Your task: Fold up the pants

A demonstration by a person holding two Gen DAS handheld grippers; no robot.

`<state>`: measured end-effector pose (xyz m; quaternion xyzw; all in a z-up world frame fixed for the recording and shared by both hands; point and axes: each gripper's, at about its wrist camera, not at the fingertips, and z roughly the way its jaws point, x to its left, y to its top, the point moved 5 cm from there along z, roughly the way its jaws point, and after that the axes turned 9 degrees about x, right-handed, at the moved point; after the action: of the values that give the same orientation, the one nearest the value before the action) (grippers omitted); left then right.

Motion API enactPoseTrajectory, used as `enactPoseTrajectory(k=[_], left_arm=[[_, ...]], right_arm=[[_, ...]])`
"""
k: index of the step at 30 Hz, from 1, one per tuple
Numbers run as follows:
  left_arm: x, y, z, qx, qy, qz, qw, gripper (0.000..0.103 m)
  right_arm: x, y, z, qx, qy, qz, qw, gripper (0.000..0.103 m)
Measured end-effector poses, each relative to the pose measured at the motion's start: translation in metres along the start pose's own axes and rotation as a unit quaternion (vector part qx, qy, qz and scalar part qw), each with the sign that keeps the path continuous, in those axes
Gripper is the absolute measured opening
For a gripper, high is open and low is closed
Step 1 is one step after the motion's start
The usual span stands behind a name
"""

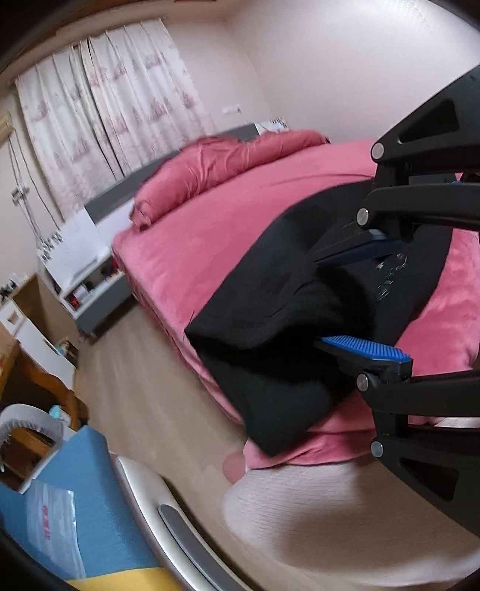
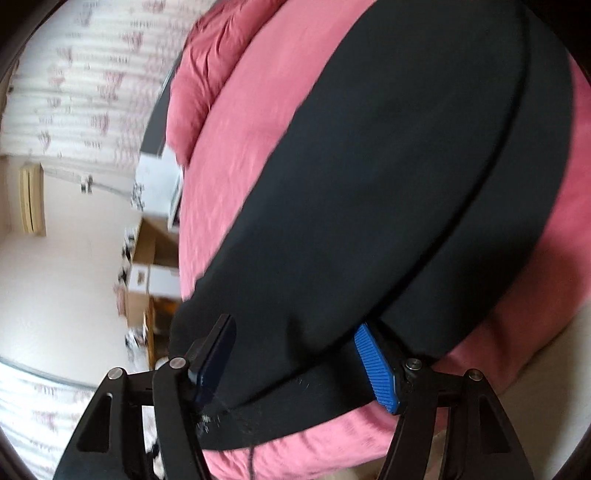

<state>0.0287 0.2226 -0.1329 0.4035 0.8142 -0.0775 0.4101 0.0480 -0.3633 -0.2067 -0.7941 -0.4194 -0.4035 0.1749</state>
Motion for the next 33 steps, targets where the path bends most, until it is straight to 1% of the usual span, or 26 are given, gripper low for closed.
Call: enactPoseTrajectory(k=[1, 3, 4, 6, 7, 8, 9, 10, 11, 12, 13, 15, 17, 18, 19, 20, 22, 23, 25, 26, 28, 29, 30, 31, 32, 33], left_arm=[[0.002, 0.006, 0.0, -0.003, 0.001, -0.009, 1.0, 0.038], [0.009, 0.012, -0.01, -0.038, 0.022, -0.037, 0.9983, 0.038], [0.011, 0.013, -0.024, -0.079, 0.039, -0.051, 0.9948, 0.038], [0.01, 0.008, -0.046, -0.141, 0.057, -0.047, 0.9873, 0.038], [0.004, 0.004, -0.053, -0.154, 0.064, -0.034, 0.9854, 0.038], [-0.001, 0.001, -0.054, -0.148, 0.063, -0.024, 0.9867, 0.038], [-0.012, -0.007, -0.047, -0.113, 0.046, -0.006, 0.9925, 0.038], [-0.018, -0.012, -0.042, -0.089, 0.033, 0.004, 0.9955, 0.038], [-0.027, -0.019, -0.031, -0.054, 0.02, 0.019, 0.9982, 0.038], [-0.036, -0.028, -0.018, -0.015, 0.012, 0.033, 0.9993, 0.038], [-0.042, -0.035, -0.004, 0.014, 0.005, 0.039, 0.9991, 0.038], [-0.048, -0.041, 0.016, 0.048, -0.009, 0.033, 0.9982, 0.039], [-0.051, -0.042, 0.041, 0.091, -0.02, 0.004, 0.9957, 0.043], [-0.05, -0.041, 0.051, 0.107, -0.024, -0.021, 0.9937, 0.047], [-0.047, -0.038, 0.058, 0.111, -0.027, -0.046, 0.9924, 0.056], [-0.045, -0.037, 0.061, 0.109, -0.029, -0.06, 0.9919, 0.059], [-0.031, -0.029, 0.066, 0.093, -0.015, -0.105, 0.9901, 0.064], [-0.021, -0.023, 0.067, 0.081, -0.013, -0.137, 0.9871, 0.065], [-0.009, -0.015, 0.068, 0.075, -0.006, -0.18, 0.9809, 0.065], [-0.001, -0.011, 0.068, 0.068, -0.013, -0.209, 0.9755, 0.065], [0.004, -0.005, 0.072, 0.071, -0.011, -0.231, 0.9703, 0.065], [0.008, -0.008, 0.075, 0.079, -0.01, -0.241, 0.9671, 0.063], [0.006, -0.006, 0.077, 0.088, -0.012, -0.243, 0.966, 0.062], [0.003, -0.006, 0.079, 0.099, -0.009, -0.236, 0.9666, 0.058], [0.002, -0.007, 0.079, 0.113, -0.001, -0.235, 0.9655, 0.052], [0.002, -0.009, 0.077, 0.125, 0.001, -0.237, 0.9633, 0.037]], right_arm=[[0.001, -0.003, 0.002, 0.0, -0.002, -0.003, 1.0, 0.068], [0.002, -0.004, 0.011, 0.011, -0.009, 0.001, 1.0, 0.068], [0.005, -0.003, 0.015, 0.015, -0.005, 0.004, 1.0, 0.068], [0.01, -0.003, 0.02, 0.019, 0.001, 0.003, 1.0, 0.068], [0.012, -0.004, 0.024, 0.02, -0.005, -0.002, 1.0, 0.067], [0.013, -0.006, 0.026, 0.021, -0.006, -0.007, 1.0, 0.059], [0.02, -0.008, 0.035, 0.023, -0.006, -0.014, 1.0, 0.048], [0.022, -0.008, 0.04, 0.026, -0.009, -0.018, 0.999, 0.042], [0.023, -0.009, 0.045, 0.028, -0.011, -0.02, 0.999, 0.033], [0.023, -0.01, 0.048, 0.029, -0.009, -0.019, 0.999, 0.027], [0.024, -0.009, 0.051, 0.032, -0.005, -0.018, 0.999, 0.025], [0.025, -0.01, 0.058, 0.039, -0.003, -0.013, 0.999, 0.018], [0.026, -0.01, 0.059, 0.036, 0.0, -0.016, 0.999, 0.013], [0.027, -0.01, 0.058, 0.033, 0.002, -0.021, 0.999, 0.011], [0.027, -0.01, 0.056, 0.032, 0.005, -0.024, 0.999, 0.01], [0.028, -0.009, 0.053, 0.026, 0.01, -0.027, 0.999, 0.009], [0.025, -0.006, 0.044, 0.013, 0.021, -0.025, 0.999, 0.008], [0.024, -0.004, 0.039, 0.007, 0.026, -0.024, 0.999, 0.008], [0.024, -0.003, 0.034, 0.001, 0.03, -0.029, 0.999, 0.008], [0.024, -0.003, 0.034, 0.003, 0.031, -0.033, 0.999, 0.008], [0.024, -0.006, 0.036, 0.008, 0.032, -0.035, 0.999, 0.008], [0.023, -0.008, 0.038, 0.011, 0.031, -0.033, 0.999, 0.008], [0.022, -0.008, 0.04, 0.015, 0.03, -0.03, 0.999, 0.008], [0.02, -0.008, 0.041, 0.019, 0.028, -0.026, 0.999, 0.008], [0.019, -0.007, 0.043, 0.021, 0.031, -0.021, 0.999, 0.008], [0.019, -0.006, 0.043, 0.021, 0.035, -0.018, 0.999, 0.008]])
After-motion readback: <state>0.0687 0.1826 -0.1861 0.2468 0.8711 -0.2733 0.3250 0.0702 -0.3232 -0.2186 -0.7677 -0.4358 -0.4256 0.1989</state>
